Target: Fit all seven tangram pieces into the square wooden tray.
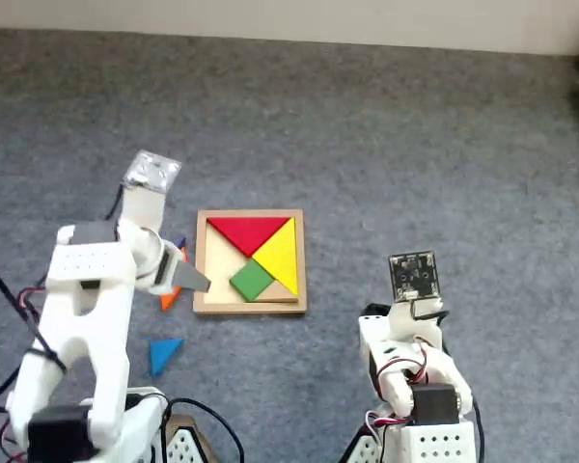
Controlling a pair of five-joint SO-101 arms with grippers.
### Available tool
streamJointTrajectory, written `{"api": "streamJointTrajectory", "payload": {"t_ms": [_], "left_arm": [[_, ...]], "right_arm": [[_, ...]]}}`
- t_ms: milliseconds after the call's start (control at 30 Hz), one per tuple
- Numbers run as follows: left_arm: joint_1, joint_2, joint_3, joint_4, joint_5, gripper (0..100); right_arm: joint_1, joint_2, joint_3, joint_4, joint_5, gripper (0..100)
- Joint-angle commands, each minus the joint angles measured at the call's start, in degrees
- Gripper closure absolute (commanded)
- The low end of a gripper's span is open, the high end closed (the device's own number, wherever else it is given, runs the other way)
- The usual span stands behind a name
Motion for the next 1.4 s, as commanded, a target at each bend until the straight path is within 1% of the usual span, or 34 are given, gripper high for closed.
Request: {"api": "streamJointTrajectory", "payload": {"t_ms": [0, 133, 300, 367, 500, 633, 767, 833, 867, 1000, 1133, 1233, 1367], "left_arm": [[-3.2, 5.2, -7.8, -1.1, 0.5, 61], [-4.1, 11.1, -12.4, -1.1, 0.5, 61], [-3.8, 18.1, -17.8, -0.7, 0.3, 72], [-3.7, 19.6, -18.2, 0.1, 0.2, 73], [-3.7, 19.6, -18.5, 6.7, 0.1, 72], [-3.6, 17.6, -17.9, 12.7, -6.1, 72], [-4.1, 12.6, -17.5, 17.9, -7.1, 72], [-3.7, 9.1, -15.0, 18.9, -7.8, 72], [-3.6, 7.0, -13.1, 19.0, -9.4, 72], [-3.9, -2.4, -3.3, 18.5, -14.9, 72], [-3.7, -11.0, 6.6, 18.5, -17.8, 72], [-4.0, -15.0, 11.8, 15.4, -18.0, 71], [-3.6, -14.9, 18.3, 10.4, -18.1, 71]], "right_arm": [[0.7, -0.1, 8.5, 0.1, 0.0, 98.9], [0.7, -0.1, 8.5, 0.2, 0.0, 98.9], [0.7, -0.1, 8.5, 0.2, 0.0, 98.9], [0.7, -0.1, 8.5, 0.2, 0.0, 98.9], [0.7, -0.1, 8.5, 0.2, 0.0, 98.9], [0.7, -0.1, 8.5, 0.2, 0.0, 98.9], [0.7, -0.1, 8.5, 0.2, 0.0, 98.9], [0.7, -0.1, 8.5, 0.2, 0.0, 98.9], [0.7, -0.1, 8.5, 0.2, 0.0, 98.9], [1.6, -0.3, 8.5, 0.2, 0.0, 98.9], [3.0, -0.4, 8.5, 0.0, 0.1, 98.9], [3.0, -0.4, 8.5, 0.0, 0.1, 98.9], [3.1, -0.4, 8.5, 0.0, 0.1, 98.9]]}}
